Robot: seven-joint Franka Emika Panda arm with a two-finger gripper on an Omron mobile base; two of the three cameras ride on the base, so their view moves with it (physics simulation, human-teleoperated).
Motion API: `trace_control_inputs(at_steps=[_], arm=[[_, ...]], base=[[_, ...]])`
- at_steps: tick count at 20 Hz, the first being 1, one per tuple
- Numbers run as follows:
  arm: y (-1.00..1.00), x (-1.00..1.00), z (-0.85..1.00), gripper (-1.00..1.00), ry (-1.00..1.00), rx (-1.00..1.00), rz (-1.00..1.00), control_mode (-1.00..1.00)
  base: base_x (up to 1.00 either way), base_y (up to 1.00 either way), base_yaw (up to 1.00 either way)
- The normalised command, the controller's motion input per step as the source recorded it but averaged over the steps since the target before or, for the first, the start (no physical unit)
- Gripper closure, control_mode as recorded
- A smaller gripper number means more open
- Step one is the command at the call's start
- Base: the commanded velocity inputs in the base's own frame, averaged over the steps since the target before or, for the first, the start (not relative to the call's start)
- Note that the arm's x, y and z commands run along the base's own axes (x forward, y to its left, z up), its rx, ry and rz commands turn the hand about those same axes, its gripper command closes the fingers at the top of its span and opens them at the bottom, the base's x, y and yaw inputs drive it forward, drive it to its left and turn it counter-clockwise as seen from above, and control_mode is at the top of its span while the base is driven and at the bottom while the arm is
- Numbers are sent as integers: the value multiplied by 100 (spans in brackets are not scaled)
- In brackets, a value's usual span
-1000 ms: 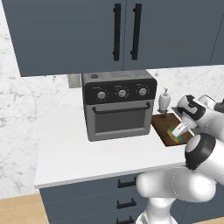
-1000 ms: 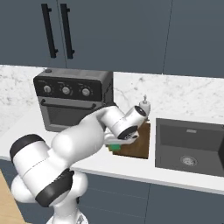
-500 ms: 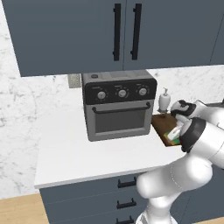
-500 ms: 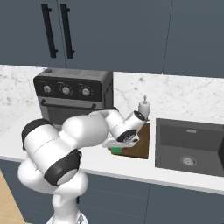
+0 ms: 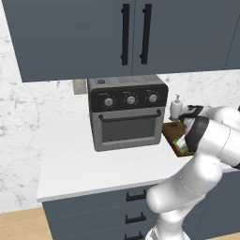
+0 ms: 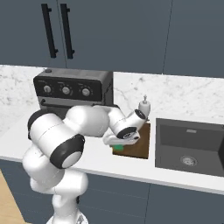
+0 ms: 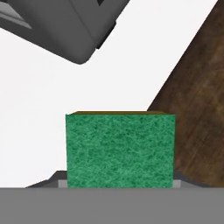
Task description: Pick up the sponge from the counter and clean the cutting board by briefly scrubbing or pressing down on the cutting board. Once finished, release the sponge.
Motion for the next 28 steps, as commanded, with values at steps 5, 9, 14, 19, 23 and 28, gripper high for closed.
trace_control_inputs(at_steps=[5,9,14,19,23,28], arm=[[-8,14,-24,100,-4,0,0,-100],[-3,22,-20,100,-4,-2,0,-100],[0,67,-7,100,-1,-4,0,-100],[0,77,0,100,-3,0,0,-100],[0,53,0,100,-5,0,0,-100],[0,20,0,100,-4,0,1,-100]], base=[[0,0,0],[0,0,0],[0,0,0],[0,0,0],[0,0,0],[0,0,0]])
